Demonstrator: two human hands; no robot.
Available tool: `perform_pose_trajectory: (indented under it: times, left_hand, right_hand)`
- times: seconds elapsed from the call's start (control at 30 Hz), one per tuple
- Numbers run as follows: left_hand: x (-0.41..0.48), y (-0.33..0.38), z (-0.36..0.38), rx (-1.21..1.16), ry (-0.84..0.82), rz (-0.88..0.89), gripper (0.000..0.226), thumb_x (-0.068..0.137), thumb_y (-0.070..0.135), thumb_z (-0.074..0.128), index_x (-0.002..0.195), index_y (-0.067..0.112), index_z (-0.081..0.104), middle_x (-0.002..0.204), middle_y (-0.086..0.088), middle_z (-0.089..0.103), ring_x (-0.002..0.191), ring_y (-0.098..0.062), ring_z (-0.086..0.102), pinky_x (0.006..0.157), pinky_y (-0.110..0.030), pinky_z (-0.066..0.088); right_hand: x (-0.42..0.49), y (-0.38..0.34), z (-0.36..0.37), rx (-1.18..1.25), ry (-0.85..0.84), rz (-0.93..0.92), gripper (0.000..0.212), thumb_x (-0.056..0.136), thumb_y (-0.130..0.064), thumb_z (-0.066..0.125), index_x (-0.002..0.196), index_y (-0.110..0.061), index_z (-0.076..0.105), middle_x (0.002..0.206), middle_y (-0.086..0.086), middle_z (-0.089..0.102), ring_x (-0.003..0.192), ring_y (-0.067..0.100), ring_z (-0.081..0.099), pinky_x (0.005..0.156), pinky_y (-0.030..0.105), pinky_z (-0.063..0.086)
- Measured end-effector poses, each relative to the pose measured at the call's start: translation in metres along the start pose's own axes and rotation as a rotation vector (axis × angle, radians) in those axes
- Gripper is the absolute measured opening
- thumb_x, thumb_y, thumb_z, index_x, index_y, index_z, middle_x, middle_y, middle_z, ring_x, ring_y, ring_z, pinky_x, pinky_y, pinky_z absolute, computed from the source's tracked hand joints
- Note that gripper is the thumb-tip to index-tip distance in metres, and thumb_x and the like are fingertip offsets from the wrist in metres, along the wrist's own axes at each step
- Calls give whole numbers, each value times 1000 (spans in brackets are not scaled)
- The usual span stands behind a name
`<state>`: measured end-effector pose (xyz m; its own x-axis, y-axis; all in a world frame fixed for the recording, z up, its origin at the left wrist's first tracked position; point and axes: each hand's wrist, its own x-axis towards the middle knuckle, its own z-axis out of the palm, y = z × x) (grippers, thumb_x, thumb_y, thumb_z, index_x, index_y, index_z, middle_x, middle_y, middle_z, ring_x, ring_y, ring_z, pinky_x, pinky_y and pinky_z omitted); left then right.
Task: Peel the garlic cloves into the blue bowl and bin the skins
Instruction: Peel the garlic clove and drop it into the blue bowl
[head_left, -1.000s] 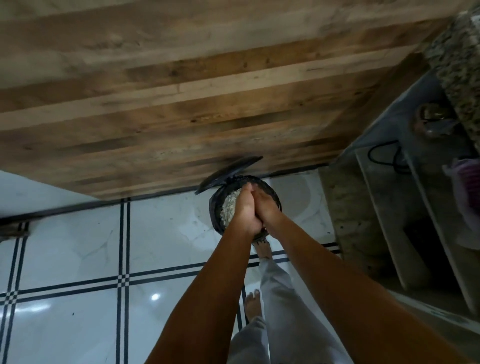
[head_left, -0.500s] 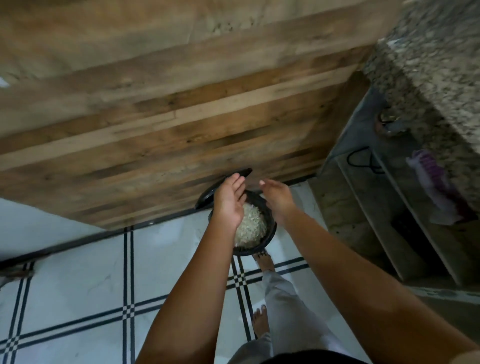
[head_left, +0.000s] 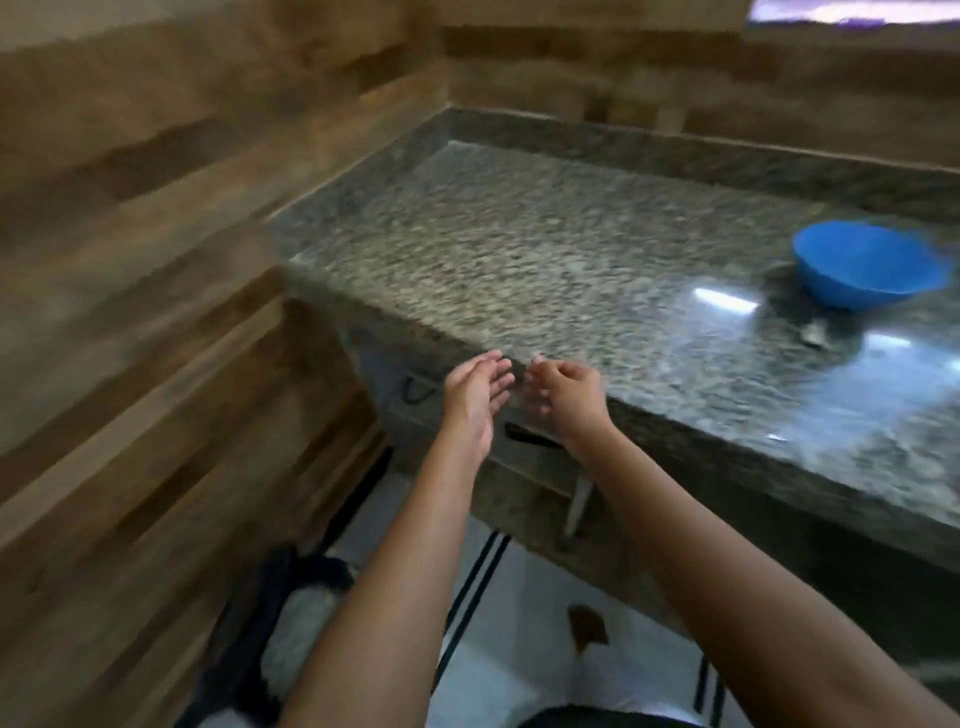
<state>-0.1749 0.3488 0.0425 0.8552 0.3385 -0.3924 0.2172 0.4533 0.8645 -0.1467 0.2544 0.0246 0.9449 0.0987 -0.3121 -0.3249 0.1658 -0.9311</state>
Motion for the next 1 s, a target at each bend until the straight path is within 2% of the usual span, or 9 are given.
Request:
perform_pose_trajectory:
  times: [0.07, 0.2, 0.3, 0.47, 0.53, 0.63, 0.77, 0.87, 1.0]
  left_hand:
    - [3, -14, 58, 48, -104, -22, 21, 99, 9, 39, 87, 14, 55, 83, -2, 58, 71, -11, 55, 66, -20, 42]
    - [13, -50, 171, 148, -279, -76, 17, 99, 8, 38, 97, 10, 55, 84, -2, 59, 73, -11, 56, 65, -20, 44]
    - [21, -79, 247, 178, -358, -116, 22, 98, 6, 37, 86, 14, 54, 80, -2, 58, 68, -10, 55, 55, -15, 44]
    - [32, -124, 336, 283, -370, -127, 16, 95, 1, 43, 93, 6, 59, 76, -3, 57, 63, -9, 49, 49, -15, 39]
    - [38, -139, 354, 359, -346, -59, 21, 93, 2, 48, 109, -3, 60, 78, -3, 58, 65, -11, 49, 58, -23, 40]
    - [43, -149, 369, 443, -314, 36, 23, 91, 2, 49, 111, 0, 62, 92, -5, 60, 77, -13, 51, 73, -26, 41]
    - [54, -154, 372, 496, -309, 104, 21, 90, 3, 49, 106, 7, 63, 93, -5, 63, 69, -11, 51, 62, -23, 42]
    - [62, -155, 367, 543, -364, 106, 21, 90, 3, 48, 103, 12, 63, 94, -3, 64, 65, -9, 51, 56, -19, 42]
    - [71, -151, 363, 531, -375, 108, 21, 90, 2, 47, 95, 15, 63, 89, -3, 64, 60, -11, 51, 54, -25, 43]
  right_hand:
    - [10, -18, -55, 30, 118, -21, 22, 95, -17, 53, 75, -9, 59, 70, 5, 61, 60, 14, 59, 54, 26, 49]
    - [33, -48, -165, 98, 286, -61, 17, 96, -13, 51, 81, -11, 59, 78, 4, 59, 67, 15, 58, 58, 27, 48]
    - [50, -67, -240, 88, 393, -84, 11, 95, -9, 51, 92, -7, 61, 78, 4, 60, 66, 15, 56, 57, 27, 45]
    - [70, -85, -338, -6, 549, -63, 9, 86, -11, 66, 78, -10, 61, 71, 5, 59, 64, 14, 56, 57, 27, 48]
    - [76, -83, -365, -86, 622, -34, 11, 82, -16, 71, 78, -10, 62, 71, 7, 60, 64, 17, 58, 55, 30, 51]
    - [87, -75, -395, -205, 721, 11, 15, 74, -24, 78, 75, -17, 64, 79, 8, 67, 70, 24, 65, 64, 43, 57]
    - [100, -70, -402, -343, 706, 26, 17, 74, -24, 78, 78, -20, 62, 86, 8, 69, 81, 29, 68, 75, 52, 55]
    - [108, -75, -396, -496, 678, 31, 15, 78, -17, 74, 90, -10, 68, 90, 9, 70, 82, 25, 67, 78, 43, 56]
    - [119, -81, -389, -721, 653, 70, 5, 82, -11, 65, 80, -8, 68, 81, 8, 68, 76, 20, 63, 69, 26, 48]
